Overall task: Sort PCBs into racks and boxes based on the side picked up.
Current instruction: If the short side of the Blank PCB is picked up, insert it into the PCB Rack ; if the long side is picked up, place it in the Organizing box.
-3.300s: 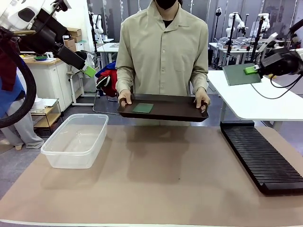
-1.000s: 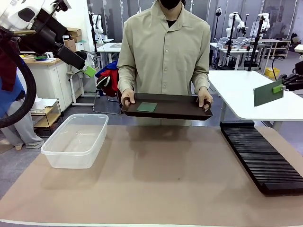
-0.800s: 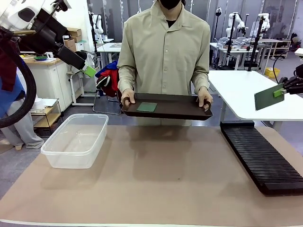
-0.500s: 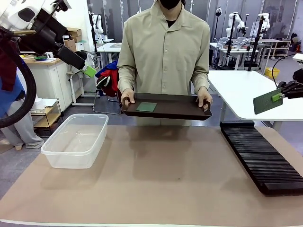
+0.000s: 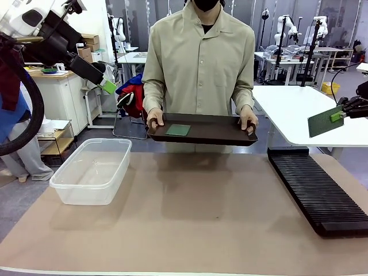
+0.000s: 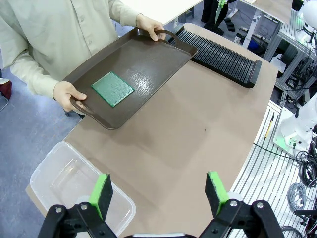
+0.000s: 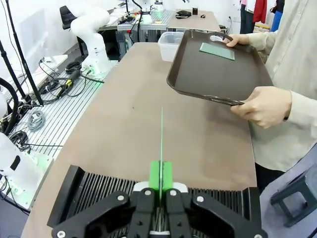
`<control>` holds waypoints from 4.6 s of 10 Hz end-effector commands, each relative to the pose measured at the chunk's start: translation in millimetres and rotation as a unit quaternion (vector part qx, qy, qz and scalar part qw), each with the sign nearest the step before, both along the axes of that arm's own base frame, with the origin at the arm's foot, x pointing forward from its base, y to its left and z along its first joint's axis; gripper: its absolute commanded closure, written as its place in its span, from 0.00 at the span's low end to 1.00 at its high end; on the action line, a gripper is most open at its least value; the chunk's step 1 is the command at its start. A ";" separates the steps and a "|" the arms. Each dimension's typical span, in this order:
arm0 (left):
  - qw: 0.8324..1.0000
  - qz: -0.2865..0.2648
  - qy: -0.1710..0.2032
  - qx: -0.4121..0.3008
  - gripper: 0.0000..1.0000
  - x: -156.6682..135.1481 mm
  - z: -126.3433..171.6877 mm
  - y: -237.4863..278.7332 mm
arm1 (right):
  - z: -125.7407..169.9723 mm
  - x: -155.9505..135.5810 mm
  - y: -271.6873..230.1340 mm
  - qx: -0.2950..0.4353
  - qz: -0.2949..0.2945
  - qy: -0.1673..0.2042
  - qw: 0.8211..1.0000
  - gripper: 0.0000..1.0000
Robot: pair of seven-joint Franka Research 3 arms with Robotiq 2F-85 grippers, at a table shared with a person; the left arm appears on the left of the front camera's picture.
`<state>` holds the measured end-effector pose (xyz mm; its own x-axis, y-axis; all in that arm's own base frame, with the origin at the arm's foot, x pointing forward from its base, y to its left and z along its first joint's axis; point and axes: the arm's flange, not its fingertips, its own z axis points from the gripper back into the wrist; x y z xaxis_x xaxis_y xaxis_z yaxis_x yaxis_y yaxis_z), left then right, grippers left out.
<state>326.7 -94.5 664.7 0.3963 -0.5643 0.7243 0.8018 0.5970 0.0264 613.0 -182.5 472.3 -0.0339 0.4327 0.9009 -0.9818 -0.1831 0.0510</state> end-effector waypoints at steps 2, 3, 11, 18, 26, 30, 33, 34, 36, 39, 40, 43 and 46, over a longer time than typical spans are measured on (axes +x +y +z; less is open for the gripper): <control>1.000 -0.003 0.002 -0.004 0.00 0.5 -1.0 1.0 | -24.3 16.9 4.6 -0.018 0.039 -0.011 0.999 0.98; 1.000 -0.003 0.002 -0.004 0.00 0.5 -1.0 1.0 | -31.6 20.2 3.8 -0.018 0.052 -0.033 0.998 0.98; 1.000 -0.003 0.002 -0.004 0.00 0.5 -1.0 1.0 | -103.3 51.6 -6.0 -0.016 0.091 -0.126 0.988 0.98; 1.000 -0.003 0.002 -0.004 0.00 0.5 -1.0 1.0 | -120.2 50.8 2.7 0.003 0.084 -0.104 0.991 0.98; 1.000 -0.003 0.002 -0.004 0.00 0.5 -1.0 1.0 | -146.6 21.9 0.7 0.032 0.015 -0.114 0.993 0.98; 1.000 -0.003 0.002 -0.004 0.00 0.5 -1.0 1.0 | -164.0 18.0 3.8 0.060 -0.033 -0.055 0.996 0.98; 1.000 -0.003 0.002 -0.004 0.00 0.5 -1.0 1.0 | -167.8 26.7 -1.5 0.050 -0.001 -0.071 0.996 0.98; 1.000 -0.003 0.002 -0.004 0.00 0.5 -1.0 1.0 | -167.8 26.7 -1.5 0.050 -0.001 -0.071 0.996 0.98; 1.000 -0.003 0.002 -0.004 0.00 0.5 -1.0 1.0 | -167.8 26.7 -1.5 0.050 -0.001 -0.071 0.996 0.98; 1.000 -0.003 0.002 -0.004 0.00 0.5 -1.0 1.0 | -167.8 26.7 -1.5 0.050 -0.001 -0.071 0.996 0.98; 1.000 -0.003 0.002 -0.004 0.00 0.5 -1.0 1.0 | -167.8 26.7 -1.5 0.050 -0.001 -0.071 0.996 0.98; 1.000 -0.003 0.002 -0.004 0.00 0.5 -1.0 1.0 | -167.8 26.7 -1.5 0.050 -0.001 -0.071 0.996 0.98; 1.000 -0.003 0.002 -0.004 0.00 0.5 -1.0 1.0 | -167.8 26.7 -1.5 0.050 -0.001 -0.071 0.996 0.98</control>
